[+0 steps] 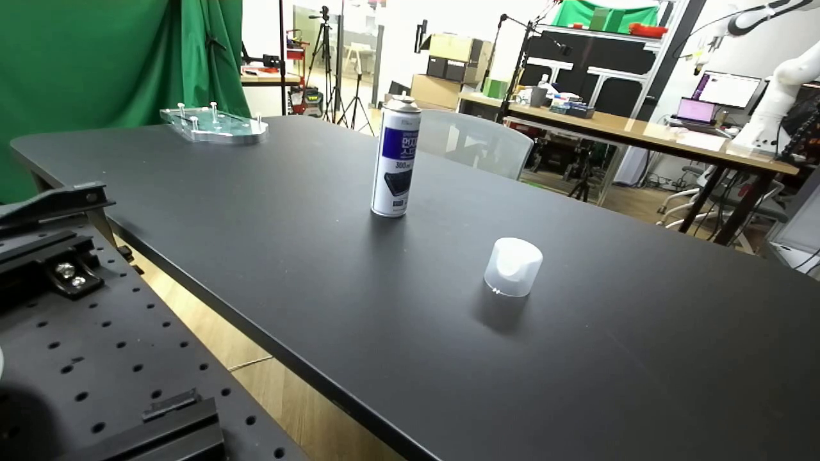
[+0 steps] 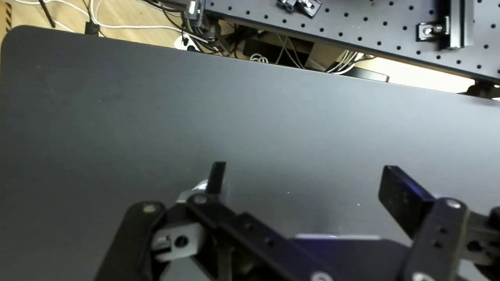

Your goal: Pick up the lid from the table and put it on the can.

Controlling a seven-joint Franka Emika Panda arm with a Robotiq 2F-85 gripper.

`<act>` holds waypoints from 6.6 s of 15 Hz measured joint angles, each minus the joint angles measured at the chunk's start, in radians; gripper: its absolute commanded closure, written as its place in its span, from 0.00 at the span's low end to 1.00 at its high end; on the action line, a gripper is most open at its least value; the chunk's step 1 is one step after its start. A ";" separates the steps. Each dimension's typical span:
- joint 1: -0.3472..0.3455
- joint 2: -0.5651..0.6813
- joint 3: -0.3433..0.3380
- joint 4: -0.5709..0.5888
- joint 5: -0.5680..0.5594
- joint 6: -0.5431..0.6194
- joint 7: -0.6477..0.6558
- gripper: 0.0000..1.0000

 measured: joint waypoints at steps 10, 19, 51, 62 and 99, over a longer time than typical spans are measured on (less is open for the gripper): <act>-0.023 0.026 -0.027 -0.024 -0.073 0.220 -0.016 0.00; -0.044 0.251 -0.245 0.049 0.017 0.376 -0.468 0.00; -0.158 0.510 -0.237 -0.080 0.023 0.838 -0.485 0.00; -0.159 0.823 -0.191 0.035 0.033 1.014 -0.365 0.00; 0.008 0.699 0.067 0.444 0.046 0.405 -0.241 0.60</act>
